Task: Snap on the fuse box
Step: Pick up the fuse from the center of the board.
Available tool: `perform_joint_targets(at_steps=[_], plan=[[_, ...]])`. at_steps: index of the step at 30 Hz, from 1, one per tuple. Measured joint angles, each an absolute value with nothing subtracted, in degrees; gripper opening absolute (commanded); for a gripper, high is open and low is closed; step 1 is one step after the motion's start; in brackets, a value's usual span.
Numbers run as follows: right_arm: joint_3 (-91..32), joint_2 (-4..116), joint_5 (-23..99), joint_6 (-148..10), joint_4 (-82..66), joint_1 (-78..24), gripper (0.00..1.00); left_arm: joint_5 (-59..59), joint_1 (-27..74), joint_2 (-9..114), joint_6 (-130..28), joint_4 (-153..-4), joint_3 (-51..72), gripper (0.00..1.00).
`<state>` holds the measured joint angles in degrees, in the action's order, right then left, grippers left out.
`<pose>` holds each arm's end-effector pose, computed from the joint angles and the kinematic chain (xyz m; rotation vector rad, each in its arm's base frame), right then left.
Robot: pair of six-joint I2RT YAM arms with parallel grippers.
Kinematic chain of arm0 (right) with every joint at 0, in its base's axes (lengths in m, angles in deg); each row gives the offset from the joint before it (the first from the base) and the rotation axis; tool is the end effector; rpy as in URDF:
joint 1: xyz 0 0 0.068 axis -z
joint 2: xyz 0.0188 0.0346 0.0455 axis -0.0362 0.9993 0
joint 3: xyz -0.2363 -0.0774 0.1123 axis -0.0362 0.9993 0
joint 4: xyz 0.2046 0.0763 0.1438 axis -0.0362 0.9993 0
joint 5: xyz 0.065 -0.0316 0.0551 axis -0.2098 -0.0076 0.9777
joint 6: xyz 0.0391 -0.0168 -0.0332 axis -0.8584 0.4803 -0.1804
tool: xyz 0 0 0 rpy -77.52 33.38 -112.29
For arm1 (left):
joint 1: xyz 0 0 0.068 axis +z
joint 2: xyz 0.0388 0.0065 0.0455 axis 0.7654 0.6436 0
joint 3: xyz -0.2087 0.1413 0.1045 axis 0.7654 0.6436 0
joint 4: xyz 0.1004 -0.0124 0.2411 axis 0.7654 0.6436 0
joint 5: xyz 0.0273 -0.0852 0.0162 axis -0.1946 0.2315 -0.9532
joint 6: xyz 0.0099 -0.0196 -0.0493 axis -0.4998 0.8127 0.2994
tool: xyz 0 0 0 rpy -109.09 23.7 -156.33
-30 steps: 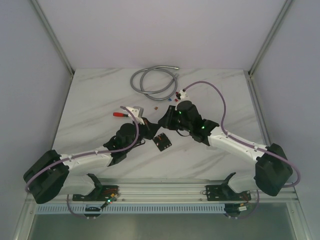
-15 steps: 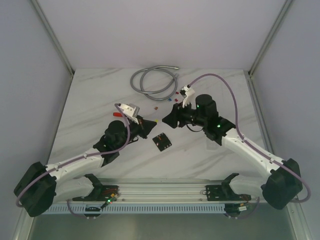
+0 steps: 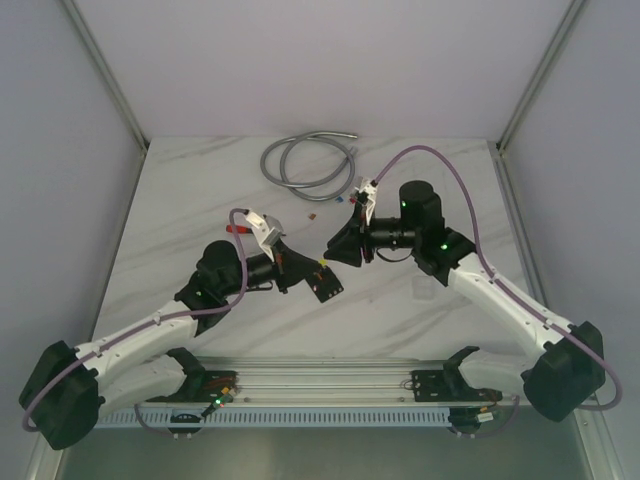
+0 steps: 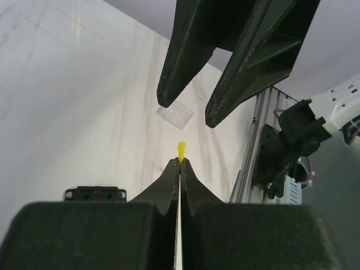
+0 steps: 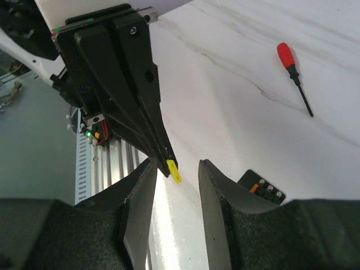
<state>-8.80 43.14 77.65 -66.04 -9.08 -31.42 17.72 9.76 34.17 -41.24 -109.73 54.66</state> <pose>0.2111 0.1710 0.3383 -1.0513 1.5674 1.1862 0.1631 -0.1580 0.2730 0.6441 1.5117 -1.1787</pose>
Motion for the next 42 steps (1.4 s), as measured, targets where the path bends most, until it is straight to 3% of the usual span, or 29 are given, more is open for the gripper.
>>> perform_joint_targets(at_steps=[20,32,34,36,38,42], plan=[[-9.1,45.0,87.1,-62.4,-6.4,-31.2,0.27,21.8,9.8,34.1,-38.1,-113.2,54.6,0.0],[-9.1,45.5,89.3,-61.5,-6.3,-31.1,0.0,23.2,9.9,34.2,-36.8,-114.3,54.6,0.0],[-9.1,45.5,89.4,-61.3,-6.3,-31.1,0.0,23.2,9.9,34.2,-36.9,-114.2,54.6,0.01],[-9.1,45.5,89.1,-61.1,-6.1,-31.1,0.0,22.8,9.9,34.2,-36.9,-114.0,54.6,0.06],[-9.1,45.5,88.1,-61.0,-5.8,-31.1,0.0,21.7,9.9,34.2,-36.8,-113.5,54.6,0.22],[-9.1,45.6,83.1,-61.0,-4.1,-31.3,0.0,17.6,10.3,33.9,-36.7,-110.9,54.7,0.34]])
